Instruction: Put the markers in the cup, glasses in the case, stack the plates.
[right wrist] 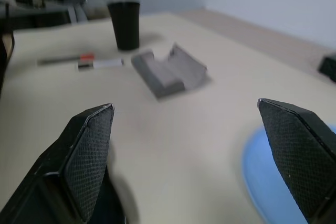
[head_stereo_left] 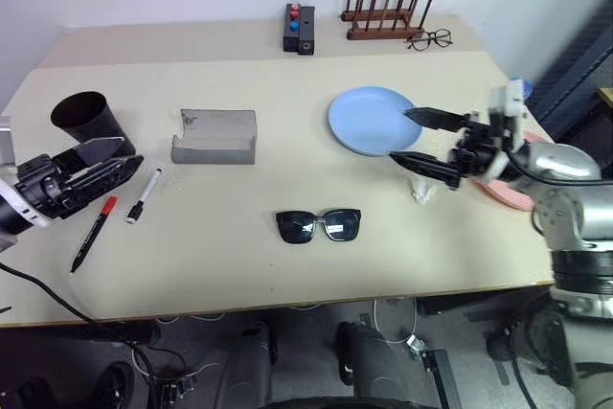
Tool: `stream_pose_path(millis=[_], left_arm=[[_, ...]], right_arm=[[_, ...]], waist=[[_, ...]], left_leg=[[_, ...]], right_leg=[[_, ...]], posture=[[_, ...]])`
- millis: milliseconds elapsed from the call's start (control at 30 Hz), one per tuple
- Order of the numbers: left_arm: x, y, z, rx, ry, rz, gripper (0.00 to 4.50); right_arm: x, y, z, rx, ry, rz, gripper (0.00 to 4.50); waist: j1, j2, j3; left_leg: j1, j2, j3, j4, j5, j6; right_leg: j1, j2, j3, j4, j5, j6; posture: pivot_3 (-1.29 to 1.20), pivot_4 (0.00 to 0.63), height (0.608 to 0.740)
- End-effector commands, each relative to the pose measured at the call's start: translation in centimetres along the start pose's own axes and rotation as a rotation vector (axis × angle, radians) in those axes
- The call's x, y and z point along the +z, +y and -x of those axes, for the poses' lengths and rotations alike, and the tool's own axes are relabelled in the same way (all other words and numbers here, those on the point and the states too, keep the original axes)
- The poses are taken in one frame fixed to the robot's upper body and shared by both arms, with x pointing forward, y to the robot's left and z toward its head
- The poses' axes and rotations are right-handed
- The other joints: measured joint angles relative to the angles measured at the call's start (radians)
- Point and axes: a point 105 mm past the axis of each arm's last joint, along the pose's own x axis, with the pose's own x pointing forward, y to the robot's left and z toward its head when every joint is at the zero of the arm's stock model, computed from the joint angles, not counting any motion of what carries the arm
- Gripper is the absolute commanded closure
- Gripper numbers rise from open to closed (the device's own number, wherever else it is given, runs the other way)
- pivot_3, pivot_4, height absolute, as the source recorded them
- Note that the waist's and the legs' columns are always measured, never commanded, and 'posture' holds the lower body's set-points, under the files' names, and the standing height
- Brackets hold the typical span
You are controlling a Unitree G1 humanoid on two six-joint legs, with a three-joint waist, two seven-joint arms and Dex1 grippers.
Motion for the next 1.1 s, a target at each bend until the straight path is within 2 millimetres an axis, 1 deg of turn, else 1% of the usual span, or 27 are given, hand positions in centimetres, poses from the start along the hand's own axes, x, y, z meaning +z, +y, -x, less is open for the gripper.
stream_pose_path(millis=[33,100,167,200,233,267,333,400,467,500,567,633,700,733,800,900,1000,1100], left_arm=[[0.5,0.8,1.7,0.066,0.029,-0.047,0.03],[0.4,1.3,1.9,0.1,0.044,-0.075,0.03],[0.6,2.5,2.2,0.166,0.054,-0.128,0.03],[0.8,2.9,2.2,0.186,0.052,-0.138,0.03],[1.1,3.3,2.0,0.218,0.036,-0.153,0.03],[1.2,4.2,2.2,0.273,0.048,-0.145,0.03],[0.3,6.0,2.3,0.403,0.153,-0.149,0.03],[-0.6,6.7,2.2,0.479,0.247,-0.153,0.03],[-0.3,6.5,1.4,0.445,0.233,-0.173,0.03],[0.3,6.9,1.4,0.461,0.212,-0.186,0.03],[1.0,7.5,1.6,0.493,0.192,-0.163,0.03],[0.9,7.2,1.3,0.457,0.203,-0.134,0.03],[0.0,6.8,1.3,0.447,0.271,-0.031,0.03],[-0.4,6.9,1.4,0.465,0.309,-0.021,0.03],[-1.0,7.2,1.6,0.491,0.361,-0.033,0.03],[-2.3,7.5,2.6,0.541,0.488,0.003,0.03],[-2.9,6.8,3.1,0.519,0.61,0.075,0.03],[-3.1,6.4,3.5,0.492,0.742,0.062,0.03]], right_arm=[[2.2,0.5,-1.8,-0.009,-0.075,0.045,0.0],[2.3,0.5,-2.0,-0.025,-0.091,0.039,0.0],[2.3,0.6,-2.6,-0.057,-0.083,0.07,0.0],[2.3,0.9,-2.9,-0.069,-0.074,0.056,0.0],[1.9,1.2,-2.9,-0.074,-0.04,0.06,0.0],[1.4,1.9,-3.2,-0.067,-0.01,0.08,0.0],[0.7,2.6,-3.8,-0.073,0.03,0.106,0.0],[0.0,2.6,-4.6,-0.11,0.06,0.123,0.0],[-0.3,3.4,-5.5,-0.107,0.063,0.105,0.0],[-0.7,4.1,-5.8,-0.078,0.094,0.079,0.0],[-1.2,5.1,-6.2,-0.049,0.142,0.056,0.0],[-1.5,5.1,-6.0,-0.053,0.172,0.055,0.0],[-2.0,5.6,-5.6,-0.014,0.212,-0.047,0.0],[-2.0,5.8,-5.5,-0.011,0.217,-0.055,0.0],[-2.0,5.8,-5.1,-0.025,0.233,0.019,0.0],[-1.9,5.4,-4.5,-0.046,0.227,0.007,0.0],[-2.2,5.3,-4.1,-0.048,0.235,-0.001,0.0],[-2.5,5.7,-4.0,-0.038,0.237,-0.022,0.0]], waist=[[0.006,0.0,0.0],[0.015,0.0,0.0],[0.023,0.0,0.0],[0.024,0.0,0.0],[0.026,0.0,0.0],[0.029,-0.001,0.0],[0.031,-0.001,-0.001],[0.029,-0.001,-0.001],[0.027,-0.001,-0.001],[0.027,-0.001,-0.001],[0.027,-0.001,-0.001],[0.027,-0.001,-0.001],[0.026,-0.001,-0.001],[0.026,-0.001,-0.001],[0.027,-0.001,-0.001],[0.027,-0.002,-0.001],[0.026,-0.002,-0.001],[0.023,-0.001,-0.001]], left_leg=[[0.0,0.0,0.0,0.0,0.0,0.0],[0.0,0.0,0.0,0.0,0.0,0.0],[0.0,0.0,0.0,0.001,0.0,0.0],[0.0,0.0,0.0,0.002,0.0,-0.001],[0.0,0.0,0.0,0.002,0.0,-0.001],[-0.001,0.001,0.0,0.002,-0.001,-0.001],[0.0,0.001,0.0,0.001,-0.001,-0.001],[-0.001,0.001,0.001,0.0,0.0,-0.001],[-0.001,0.001,0.001,0.0,0.0,-0.001],[-0.001,0.001,0.001,0.0,0.0,-0.001],[-0.001,0.001,0.001,0.0,0.0,-0.001],[-0.002,0.002,0.001,0.0,0.0,-0.001],[-0.002,0.002,0.002,0.0,0.0,-0.001],[-0.002,0.002,0.002,0.0,0.0,-0.001],[-0.001,0.002,0.002,0.0,0.0,-0.001],[-0.001,0.002,0.002,0.0,0.0,-0.001],[-0.001,0.002,0.002,0.0,0.0,-0.001],[-0.002,0.002,0.002,0.0,0.0,-0.001]], right_leg=[[0.0,0.0,0.0,0.0,0.0,0.0],[-0.001,0.001,0.0,0.001,0.0,0.0],[0.0,0.0,0.0,-0.001,0.0,-0.001],[0.001,0.0,0.0,-0.002,0.001,-0.002],[0.001,0.0,0.0,-0.003,0.001,-0.002],[0.001,0.0,0.0,-0.003,0.001,-0.003],[0.001,0.0,0.0,-0.003,0.001,-0.003],[0.0,0.0,0.0,-0.003,0.001,-0.003],[0.0,0.0,0.0,-0.003,0.001,-0.003],[0.0,0.0,0.0,-0.003,0.001,-0.003],[-0.001,0.001,0.0,-0.002,0.001,-0.003],[-0.001,0.001,0.0,-0.002,0.001,-0.003],[-0.001,0.001,0.0,-0.003,0.001,-0.002],[-0.001,0.001,0.0,-0.003,0.001,-0.002],[-0.001,0.001,0.0,-0.003,0.001,-0.002],[-0.001,0.001,0.0,-0.003,0.001,-0.002],[-0.001,0.001,0.0,-0.003,0.001,-0.002],[-0.001,0.001,0.0,-0.003,0.001,-0.002]], posture=[[0.0,0.15,0.74],[0.0,0.15,0.74],[0.0,0.15,0.74],[0.0,0.15,0.74],[0.0,0.15,0.74],[0.0,0.15,0.74],[0.0,0.15,0.74],[0.0,0.15,0.74],[0.0,0.15,0.74],[0.0,0.15,0.74],[0.0,0.15,0.74],[0.0,0.15,0.74],[0.0,0.15,0.74],[0.0,0.15,0.74],[0.0,0.15,0.74],[0.0,0.15,0.74],[0.0,0.15,0.74],[0.0,0.15,0.74]])
